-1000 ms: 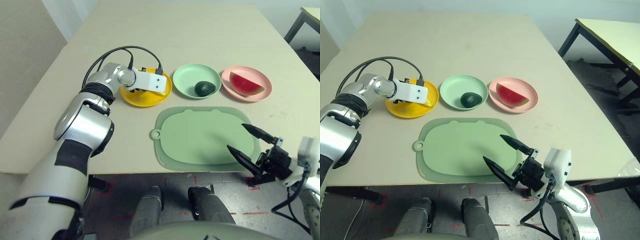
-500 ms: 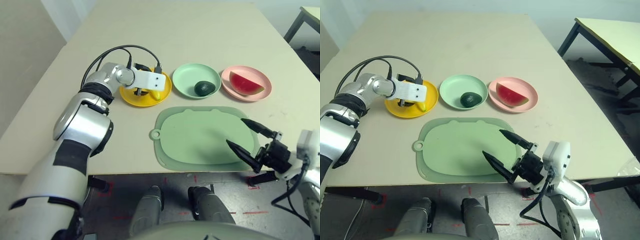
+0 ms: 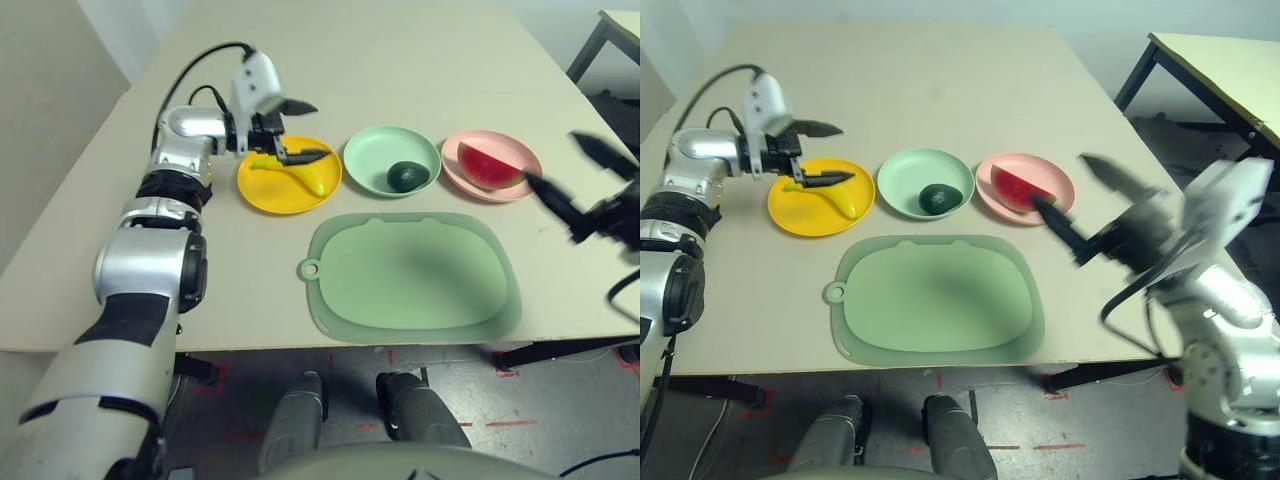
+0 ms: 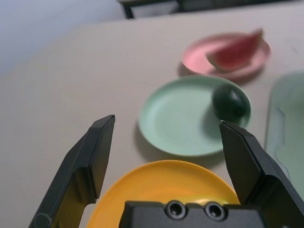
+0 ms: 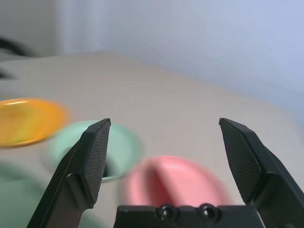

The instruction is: Place the fruits into color-matched plates.

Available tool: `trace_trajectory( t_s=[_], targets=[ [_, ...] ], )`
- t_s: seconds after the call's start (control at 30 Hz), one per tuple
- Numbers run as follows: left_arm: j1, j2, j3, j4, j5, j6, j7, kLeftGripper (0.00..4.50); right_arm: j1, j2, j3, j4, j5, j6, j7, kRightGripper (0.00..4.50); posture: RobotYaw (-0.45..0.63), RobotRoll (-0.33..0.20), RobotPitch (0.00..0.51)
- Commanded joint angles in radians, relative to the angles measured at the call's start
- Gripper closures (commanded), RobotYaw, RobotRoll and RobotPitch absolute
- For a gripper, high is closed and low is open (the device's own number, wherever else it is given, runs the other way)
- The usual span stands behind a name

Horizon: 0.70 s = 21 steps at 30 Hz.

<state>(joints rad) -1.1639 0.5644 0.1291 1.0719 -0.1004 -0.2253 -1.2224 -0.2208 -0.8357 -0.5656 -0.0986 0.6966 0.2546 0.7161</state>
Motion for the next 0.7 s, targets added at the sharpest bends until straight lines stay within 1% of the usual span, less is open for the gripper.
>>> trace_trajectory(
  t_s=[0.03, 0.13, 0.2, 0.23, 0.37, 0.47, 0.63, 0.7],
  targets=[
    [0.069, 0.024, 0.068, -0.117, -0.082, 0.116, 0.072, 0.02, -0.026, -0.026, -0.012, 0.204, -0.056, -0.063, 0.073, 0.0, -0.12, 0.0, 0.129],
    [0.187, 0.023, 0.139, -0.273, -0.156, 0.21, 0.188, 0.02, -0.072, -0.052, -0.002, 0.448, -0.127, -0.177, 0.147, 0.0, -0.08, 0.0, 0.13],
    [0.271, -0.001, 0.202, -0.395, -0.213, 0.271, 0.297, 0.02, -0.11, -0.062, 0.001, 0.604, -0.164, -0.25, 0.173, 0.0, -0.07, 0.0, 0.132],
    [0.324, -0.014, 0.225, -0.462, -0.227, 0.289, 0.354, 0.02, -0.132, -0.064, 0.0, 0.675, -0.178, -0.289, 0.181, 0.0, -0.06, 0.0, 0.132],
    [0.543, -0.055, 0.245, -0.678, -0.22, 0.332, 0.517, 0.02, -0.207, -0.064, -0.031, 0.923, -0.206, -0.419, 0.151, 0.0, -0.02, 0.0, 0.136],
    [0.685, -0.084, 0.257, -0.776, -0.205, 0.313, 0.611, 0.02, -0.213, -0.051, -0.031, 1.051, -0.226, -0.541, 0.176, 0.0, 0.0, 0.0, 0.138],
    [0.846, -0.113, 0.274, -0.885, -0.216, 0.293, 0.702, 0.02, -0.237, -0.057, -0.038, 1.221, -0.234, -0.644, 0.216, 0.0, 0.0, 0.0, 0.136],
    [0.889, -0.117, 0.276, -0.904, -0.216, 0.284, 0.718, 0.02, -0.244, -0.062, -0.039, 1.264, -0.237, -0.665, 0.222, 0.0, 0.0, 0.0, 0.136]
  ],
)
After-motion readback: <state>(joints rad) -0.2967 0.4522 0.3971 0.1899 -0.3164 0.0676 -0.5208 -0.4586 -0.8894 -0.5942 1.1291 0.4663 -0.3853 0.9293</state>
